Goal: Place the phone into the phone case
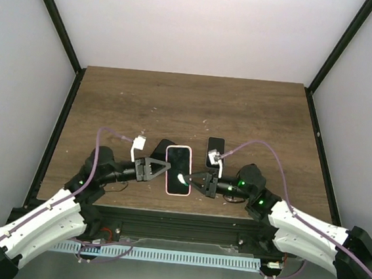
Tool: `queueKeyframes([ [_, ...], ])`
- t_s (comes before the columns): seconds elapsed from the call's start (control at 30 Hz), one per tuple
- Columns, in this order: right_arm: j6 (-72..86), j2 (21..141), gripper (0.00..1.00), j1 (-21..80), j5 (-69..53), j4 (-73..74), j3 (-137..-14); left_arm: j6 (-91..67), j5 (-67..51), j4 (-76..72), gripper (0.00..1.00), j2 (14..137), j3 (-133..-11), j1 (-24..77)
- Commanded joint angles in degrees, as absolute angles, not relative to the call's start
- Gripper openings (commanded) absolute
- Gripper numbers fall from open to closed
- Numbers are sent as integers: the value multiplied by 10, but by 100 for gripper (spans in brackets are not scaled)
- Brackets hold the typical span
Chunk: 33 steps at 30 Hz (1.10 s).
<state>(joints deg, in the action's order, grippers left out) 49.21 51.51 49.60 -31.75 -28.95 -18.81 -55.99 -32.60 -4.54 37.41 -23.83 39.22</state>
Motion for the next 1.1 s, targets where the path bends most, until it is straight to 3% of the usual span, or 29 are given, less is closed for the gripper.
queueKeyframes([
  [0.0,474,490,1,498,-378,-384,-185,-599,-391,-191,58,366,-214,390],
  [0.17,482,501,1,498,-392,-407,-188,-619,-420,-266,36,390,-200,390],
  [0.53,496,506,4,498,-392,-422,-182,-642,-470,-368,6,415,-190,389],
  [0.67,497,493,15,498,-375,-374,-191,-617,-482,-360,0,409,-190,390],
  [0.77,507,467,35,498,-338,-297,-206,-591,-496,-339,0,401,-195,390],
  [1.0,497,429,55,498,-283,-156,-275,-532,-544,-280,0,404,-224,390],
  [1.07,494,434,56,497,-285,-137,-292,-518,-545,-255,0,409,-233,390],
])
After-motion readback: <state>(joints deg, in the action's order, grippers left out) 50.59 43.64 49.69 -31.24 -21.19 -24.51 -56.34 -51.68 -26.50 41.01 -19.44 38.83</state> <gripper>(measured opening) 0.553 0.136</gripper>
